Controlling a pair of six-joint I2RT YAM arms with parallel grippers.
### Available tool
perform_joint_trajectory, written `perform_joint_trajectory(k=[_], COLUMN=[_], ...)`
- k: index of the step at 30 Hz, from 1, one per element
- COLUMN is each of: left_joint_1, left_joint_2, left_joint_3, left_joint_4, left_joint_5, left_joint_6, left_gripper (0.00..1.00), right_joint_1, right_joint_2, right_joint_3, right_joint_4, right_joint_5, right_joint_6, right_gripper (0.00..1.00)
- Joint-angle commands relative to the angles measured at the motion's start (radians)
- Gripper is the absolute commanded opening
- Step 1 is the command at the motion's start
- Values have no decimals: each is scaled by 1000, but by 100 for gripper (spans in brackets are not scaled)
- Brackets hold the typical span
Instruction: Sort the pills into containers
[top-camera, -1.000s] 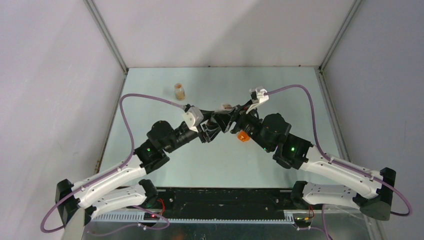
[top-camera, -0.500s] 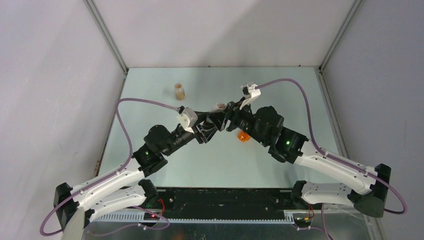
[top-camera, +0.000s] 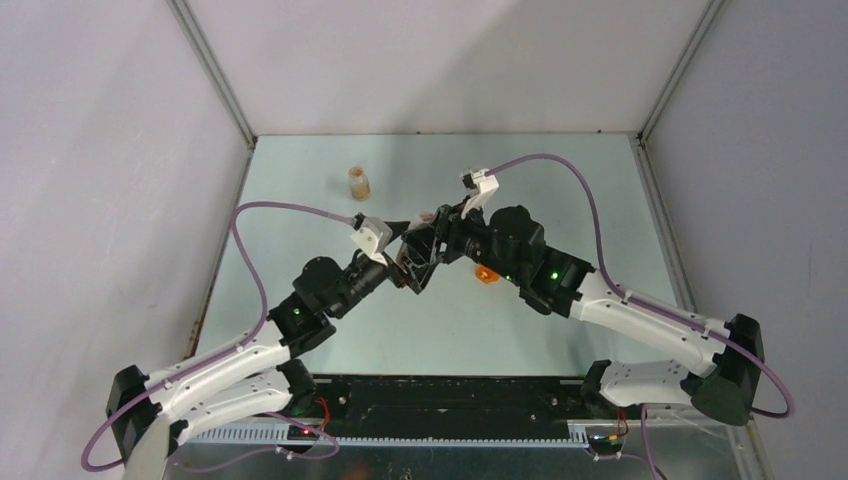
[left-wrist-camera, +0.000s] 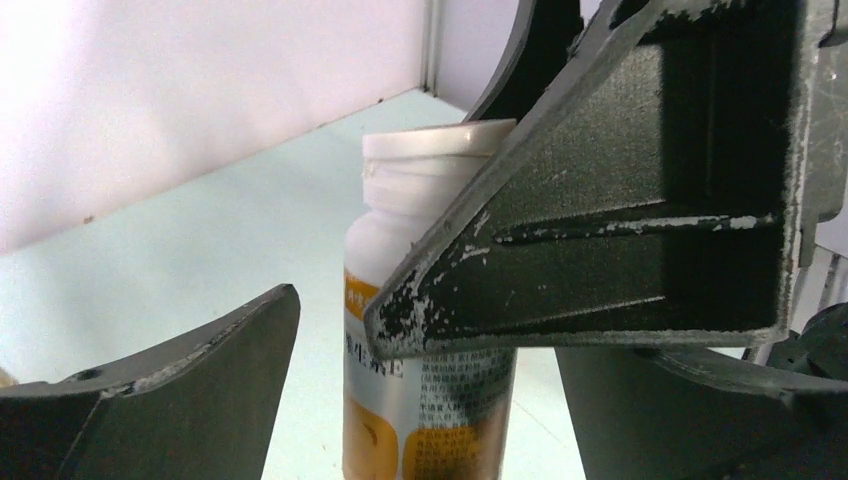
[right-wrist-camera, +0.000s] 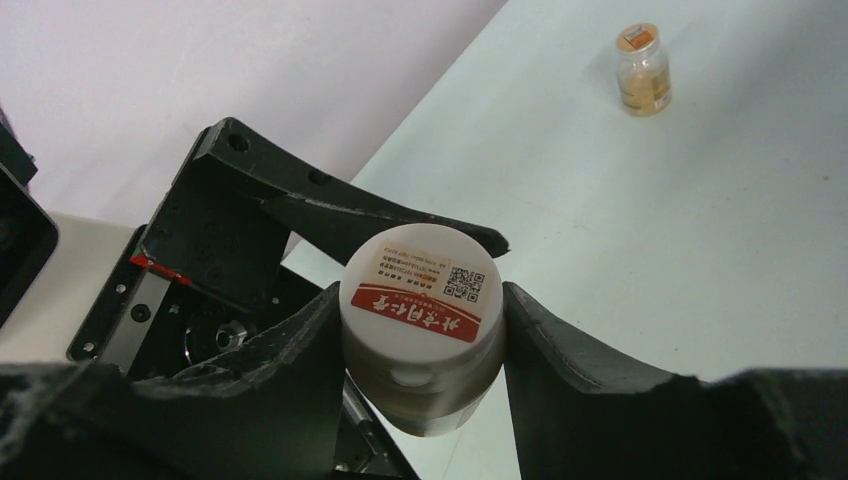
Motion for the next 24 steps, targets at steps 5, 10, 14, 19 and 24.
perform_joint_trajectory(k=[5, 10, 14, 19, 24], left_joint_1=[0, 0, 3, 22, 37], left_joint_2=[-96, -195, -271, -348, -373], left_joint_3=[-67, -32, 28, 71, 102], left_joint_4=[-130, -425, -652, -859, -919], left_joint_5=[-215, -357, -505, -688, -763], left_joint_6=[-115, -293, -411, -565, -621], left_gripper=[99, 99, 99, 99, 95], right_joint_1=[-52, -64, -28, 41, 122], right_joint_2=[49, 112, 197, 315, 461], right_joint_3=[41, 41, 28, -12, -67], right_joint_4=[80, 59, 90, 278, 498], right_joint_5=[-4, 35, 96, 178, 215], right_joint_6=[-68, -138, -197, -355, -485], right_gripper=[12, 13, 13, 16, 18])
